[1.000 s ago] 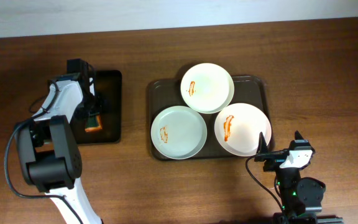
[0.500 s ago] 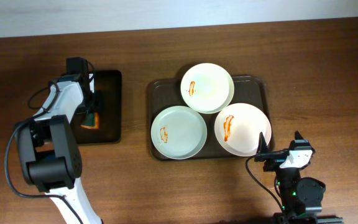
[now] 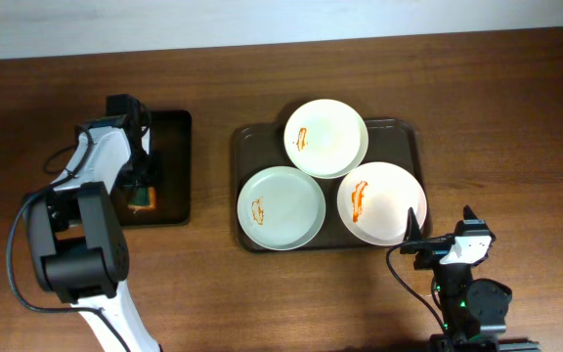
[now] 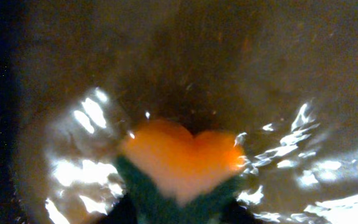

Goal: Clean dirty plates on tray and stack at the side
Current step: 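Dip and rub the held sponge in the water of the black tray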

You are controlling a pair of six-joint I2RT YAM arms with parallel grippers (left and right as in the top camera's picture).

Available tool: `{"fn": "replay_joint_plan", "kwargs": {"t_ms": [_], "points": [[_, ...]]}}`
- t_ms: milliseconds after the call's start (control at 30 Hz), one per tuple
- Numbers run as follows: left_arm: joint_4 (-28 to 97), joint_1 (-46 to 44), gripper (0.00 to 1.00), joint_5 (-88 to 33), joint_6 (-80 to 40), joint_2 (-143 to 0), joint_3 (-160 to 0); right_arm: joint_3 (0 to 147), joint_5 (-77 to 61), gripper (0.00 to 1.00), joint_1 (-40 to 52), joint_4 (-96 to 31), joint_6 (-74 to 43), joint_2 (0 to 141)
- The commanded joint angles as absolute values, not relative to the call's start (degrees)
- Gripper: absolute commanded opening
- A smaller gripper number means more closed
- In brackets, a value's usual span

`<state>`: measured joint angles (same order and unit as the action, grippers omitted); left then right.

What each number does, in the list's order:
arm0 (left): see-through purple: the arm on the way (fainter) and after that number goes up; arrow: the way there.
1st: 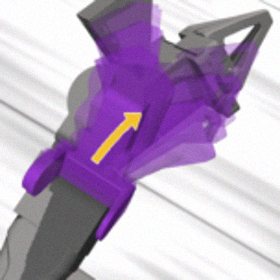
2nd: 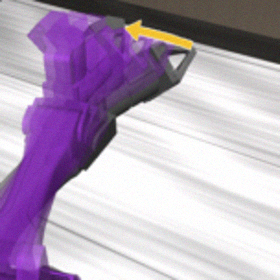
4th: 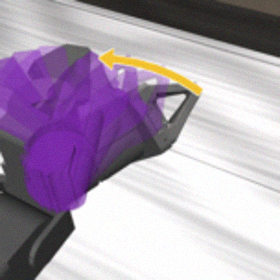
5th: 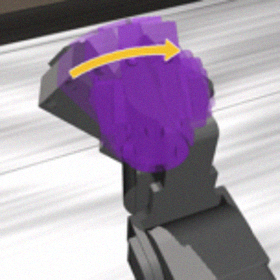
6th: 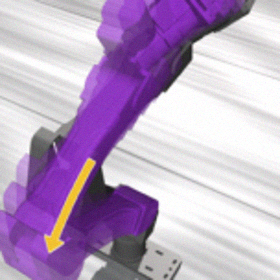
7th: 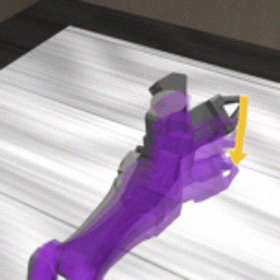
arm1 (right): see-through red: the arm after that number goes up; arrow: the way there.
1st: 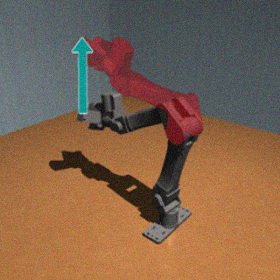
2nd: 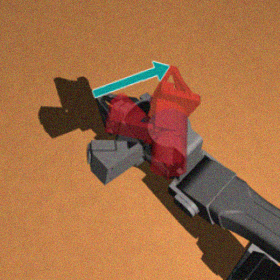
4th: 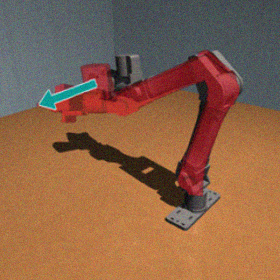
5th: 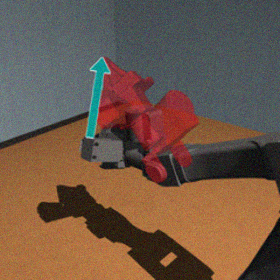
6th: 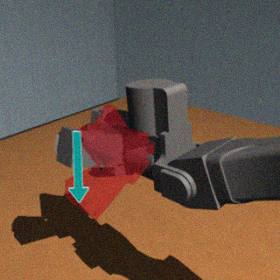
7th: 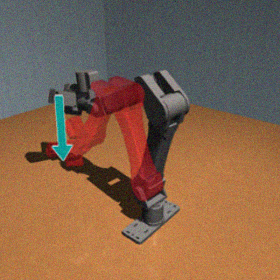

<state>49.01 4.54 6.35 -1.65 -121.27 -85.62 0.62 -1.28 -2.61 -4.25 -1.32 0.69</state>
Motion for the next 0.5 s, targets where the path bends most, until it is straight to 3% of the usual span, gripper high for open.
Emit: {"fn": "replay_joint_plan", "kwargs": {"t_ms": [0, 133, 167, 200, 267, 300, 400, 467], "points": [[51.44, 4.69, 1.0, 6.35, -1.43, -122.87, -84.51, 0.32, -0.78, 0.98, -2.22, -4.51, -1.32, 0.36], [55.35, 4.67, 1.0, 7.6, -1.43, -122.87, -84.58, 0.32, -0.78, 0.98, -2.22, -4.51, -1.34, 0.36], [56.58, 4.67, 0.95, 7.6, -1.43, -122.87, -84.58, 0.32, -0.78, 0.98, -2.22, -4.51, -1.32, 0.36], [57.8, 4.67, 0.79, 7.57, -1.43, -122.87, -84.58, 0.32, -0.78, 0.98, -2.22, -4.51, -1.32, 0.36], [58.89, 4.69, 0.62, 7.6, -1.43, -122.89, -84.58, 0.32, -0.78, 0.98, -2.22, -4.51, -1.32, 0.36], [59.29, 4.69, 0.44, 7.6, -1.43, -122.89, -84.58, 0.32, -0.78, 0.98, -2.22, -4.51, -1.32, 0.36], [59.44, 4.67, 0.02, 7.55, -1.43, -122.87, -84.58, 0.32, -0.78, 0.98, -2.22, -4.51, -1.32, 0.36], [59.46, 4.67, 0.0, 7.31, -1.45, -122.89, -84.58, 0.32, -0.78, 0.99, -2.22, -4.51, -1.32, 0.36]]}}
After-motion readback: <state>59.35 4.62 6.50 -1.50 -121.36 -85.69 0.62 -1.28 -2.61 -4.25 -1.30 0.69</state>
